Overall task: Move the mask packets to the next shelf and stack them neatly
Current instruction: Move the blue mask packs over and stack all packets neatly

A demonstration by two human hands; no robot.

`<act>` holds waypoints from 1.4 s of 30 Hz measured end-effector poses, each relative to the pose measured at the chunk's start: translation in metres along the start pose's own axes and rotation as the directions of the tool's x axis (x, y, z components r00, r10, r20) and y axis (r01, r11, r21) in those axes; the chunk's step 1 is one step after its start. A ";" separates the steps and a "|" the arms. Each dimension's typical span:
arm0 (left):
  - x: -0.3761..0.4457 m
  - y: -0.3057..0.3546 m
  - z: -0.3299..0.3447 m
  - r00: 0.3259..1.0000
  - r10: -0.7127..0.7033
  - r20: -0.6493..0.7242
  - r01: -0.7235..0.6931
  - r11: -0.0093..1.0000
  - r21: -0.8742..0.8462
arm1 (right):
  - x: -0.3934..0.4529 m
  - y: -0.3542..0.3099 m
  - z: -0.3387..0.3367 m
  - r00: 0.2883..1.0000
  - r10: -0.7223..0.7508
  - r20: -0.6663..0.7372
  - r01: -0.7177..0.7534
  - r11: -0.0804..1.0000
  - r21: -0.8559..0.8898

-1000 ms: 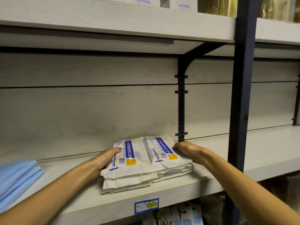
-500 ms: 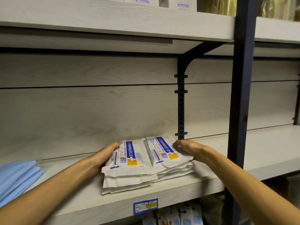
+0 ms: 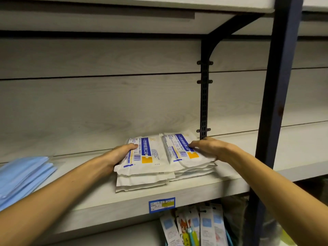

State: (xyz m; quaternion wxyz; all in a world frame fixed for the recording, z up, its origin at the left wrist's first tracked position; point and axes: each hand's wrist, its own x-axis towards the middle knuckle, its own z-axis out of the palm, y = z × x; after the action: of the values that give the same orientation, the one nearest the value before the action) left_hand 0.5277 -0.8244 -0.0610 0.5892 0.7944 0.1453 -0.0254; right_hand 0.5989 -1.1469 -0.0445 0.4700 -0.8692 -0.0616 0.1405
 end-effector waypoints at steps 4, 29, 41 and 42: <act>0.006 -0.008 -0.001 0.998 0.055 0.001 -0.055 0.998 -0.005 | -0.004 -0.004 0.000 1.000 -0.008 0.015 0.008 1.000 -0.018; -0.084 -0.022 -0.120 0.929 0.289 -0.232 -0.135 0.847 0.514 | -0.070 -0.118 0.131 0.796 -0.542 -0.268 0.345 0.771 -0.536; -0.181 -0.084 -0.270 0.835 0.331 -0.439 0.049 0.750 0.659 | -0.121 -0.187 0.327 0.847 -0.531 0.037 0.524 0.821 -0.225; -0.184 -0.092 -0.277 0.845 0.288 -0.450 0.060 0.786 0.615 | -0.123 -0.186 0.342 0.875 -0.480 0.067 0.484 0.861 -0.156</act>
State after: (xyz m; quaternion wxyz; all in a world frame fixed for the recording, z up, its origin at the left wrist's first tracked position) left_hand 0.2913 -0.5759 -0.0229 0.2406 0.9243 0.2332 0.1826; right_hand 0.3830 -0.8001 -0.0436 0.4143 -0.8609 -0.2944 0.0239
